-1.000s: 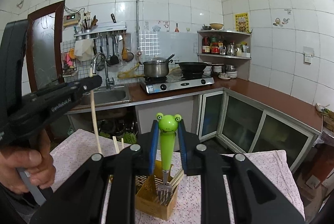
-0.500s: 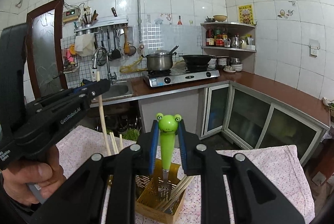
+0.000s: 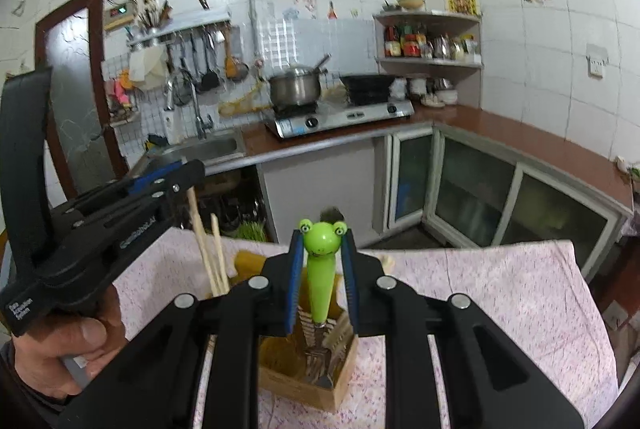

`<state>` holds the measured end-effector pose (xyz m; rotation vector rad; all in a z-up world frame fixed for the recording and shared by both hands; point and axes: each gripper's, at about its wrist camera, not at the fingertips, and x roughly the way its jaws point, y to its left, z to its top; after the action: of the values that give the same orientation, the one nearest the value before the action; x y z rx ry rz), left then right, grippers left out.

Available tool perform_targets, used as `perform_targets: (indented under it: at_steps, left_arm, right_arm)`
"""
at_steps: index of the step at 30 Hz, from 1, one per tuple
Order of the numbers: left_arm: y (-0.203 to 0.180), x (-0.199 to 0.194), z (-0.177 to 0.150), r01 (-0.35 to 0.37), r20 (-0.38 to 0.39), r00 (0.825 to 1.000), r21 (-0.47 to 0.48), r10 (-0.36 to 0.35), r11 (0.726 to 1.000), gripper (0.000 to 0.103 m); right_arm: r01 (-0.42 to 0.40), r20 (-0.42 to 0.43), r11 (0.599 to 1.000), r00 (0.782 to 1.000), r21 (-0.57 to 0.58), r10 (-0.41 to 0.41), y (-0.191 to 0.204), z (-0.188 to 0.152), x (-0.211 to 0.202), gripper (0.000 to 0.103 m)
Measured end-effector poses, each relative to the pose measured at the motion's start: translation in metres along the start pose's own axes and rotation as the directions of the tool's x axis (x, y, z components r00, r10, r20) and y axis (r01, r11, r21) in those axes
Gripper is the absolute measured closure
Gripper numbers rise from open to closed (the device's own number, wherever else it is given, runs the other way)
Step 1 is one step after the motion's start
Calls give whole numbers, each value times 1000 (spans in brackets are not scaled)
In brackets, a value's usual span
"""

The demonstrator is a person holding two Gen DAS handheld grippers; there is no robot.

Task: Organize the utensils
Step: 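Open both tools to drop the chopstick and fork into the yellow caddy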

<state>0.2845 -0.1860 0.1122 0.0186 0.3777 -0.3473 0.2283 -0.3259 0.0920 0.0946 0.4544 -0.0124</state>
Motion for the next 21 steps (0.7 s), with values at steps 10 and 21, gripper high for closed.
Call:
perform_targets:
  at_steps: [10, 21]
  left_arm:
    - [23, -33, -4, -21, 27, 999, -33, 22, 999, 40]
    - [75, -105, -72, -154, 24, 988, -50, 155, 987, 5]
  right_arm:
    - [64, 57, 998, 996, 12, -64, -16, 3, -24, 56]
    - [211, 82, 977, 974, -9, -210, -53, -56, -87, 44]
